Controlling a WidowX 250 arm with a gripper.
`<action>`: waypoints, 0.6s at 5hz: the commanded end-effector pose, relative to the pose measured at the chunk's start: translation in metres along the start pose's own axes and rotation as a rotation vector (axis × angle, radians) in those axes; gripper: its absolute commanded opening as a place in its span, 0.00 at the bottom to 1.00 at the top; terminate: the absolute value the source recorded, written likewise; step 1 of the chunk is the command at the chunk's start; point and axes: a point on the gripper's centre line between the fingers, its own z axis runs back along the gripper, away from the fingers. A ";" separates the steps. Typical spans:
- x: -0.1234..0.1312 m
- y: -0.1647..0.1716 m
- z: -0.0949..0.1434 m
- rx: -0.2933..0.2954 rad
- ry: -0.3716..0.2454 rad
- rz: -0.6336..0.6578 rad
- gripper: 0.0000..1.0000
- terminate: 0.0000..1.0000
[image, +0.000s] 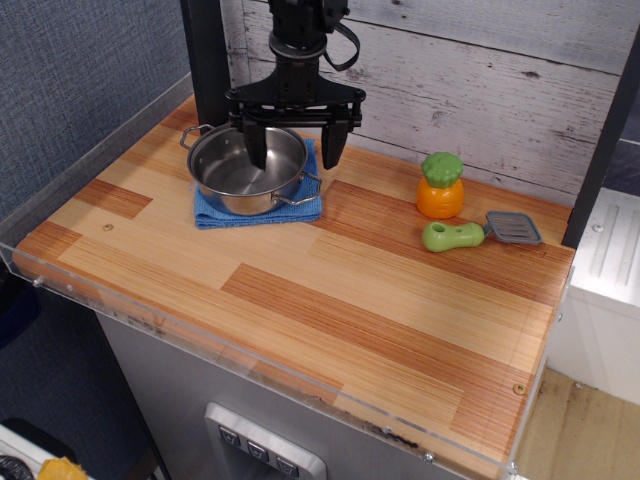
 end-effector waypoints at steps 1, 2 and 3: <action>0.015 0.000 -0.004 0.024 -0.045 0.048 0.00 0.00; 0.014 0.000 -0.005 0.058 -0.050 0.048 0.00 0.00; 0.012 -0.001 -0.002 0.045 -0.061 0.033 0.00 0.00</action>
